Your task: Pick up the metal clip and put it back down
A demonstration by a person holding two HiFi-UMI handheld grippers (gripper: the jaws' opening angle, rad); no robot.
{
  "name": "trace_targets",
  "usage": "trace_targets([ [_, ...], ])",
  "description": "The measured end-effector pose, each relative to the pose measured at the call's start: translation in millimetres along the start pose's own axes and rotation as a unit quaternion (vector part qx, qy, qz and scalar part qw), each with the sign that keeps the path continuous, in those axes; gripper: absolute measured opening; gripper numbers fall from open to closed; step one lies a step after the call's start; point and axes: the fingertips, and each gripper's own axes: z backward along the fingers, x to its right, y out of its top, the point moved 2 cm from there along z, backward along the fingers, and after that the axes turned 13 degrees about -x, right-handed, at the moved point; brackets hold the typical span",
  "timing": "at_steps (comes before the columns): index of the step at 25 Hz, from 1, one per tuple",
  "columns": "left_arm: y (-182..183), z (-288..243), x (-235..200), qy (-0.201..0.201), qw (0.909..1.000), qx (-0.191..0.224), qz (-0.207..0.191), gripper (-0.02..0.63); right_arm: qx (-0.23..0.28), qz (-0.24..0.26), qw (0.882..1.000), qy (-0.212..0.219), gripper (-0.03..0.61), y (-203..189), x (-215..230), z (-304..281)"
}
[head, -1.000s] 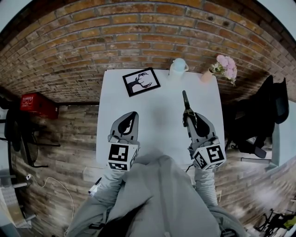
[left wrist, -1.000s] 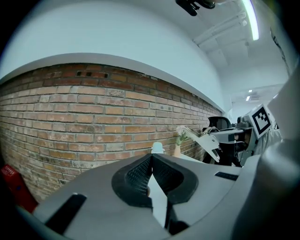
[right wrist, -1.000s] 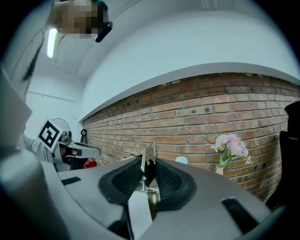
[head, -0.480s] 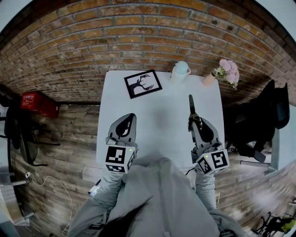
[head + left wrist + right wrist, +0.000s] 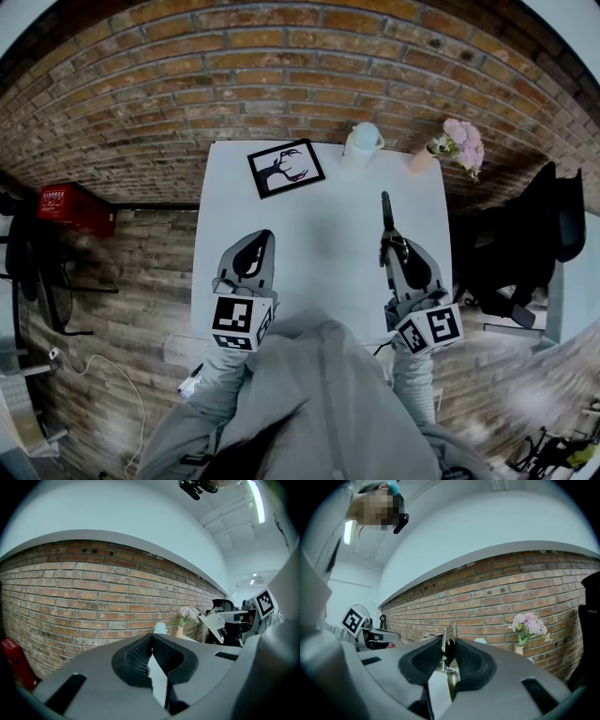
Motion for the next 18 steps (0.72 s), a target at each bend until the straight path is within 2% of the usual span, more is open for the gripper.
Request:
trace_targets([
  [11, -6, -4, 1, -0.008, 0.9999, -0.012, 0.001, 0.026, -0.03, 0.045, 0.998, 0.01, 0.095, -3, -13, -14],
  [18, -16, -13, 2, -0.022, 0.9993, -0.031, 0.004, 0.026, -0.075, 0.109, 0.991, 0.022, 0.095, -13, -30, -36],
])
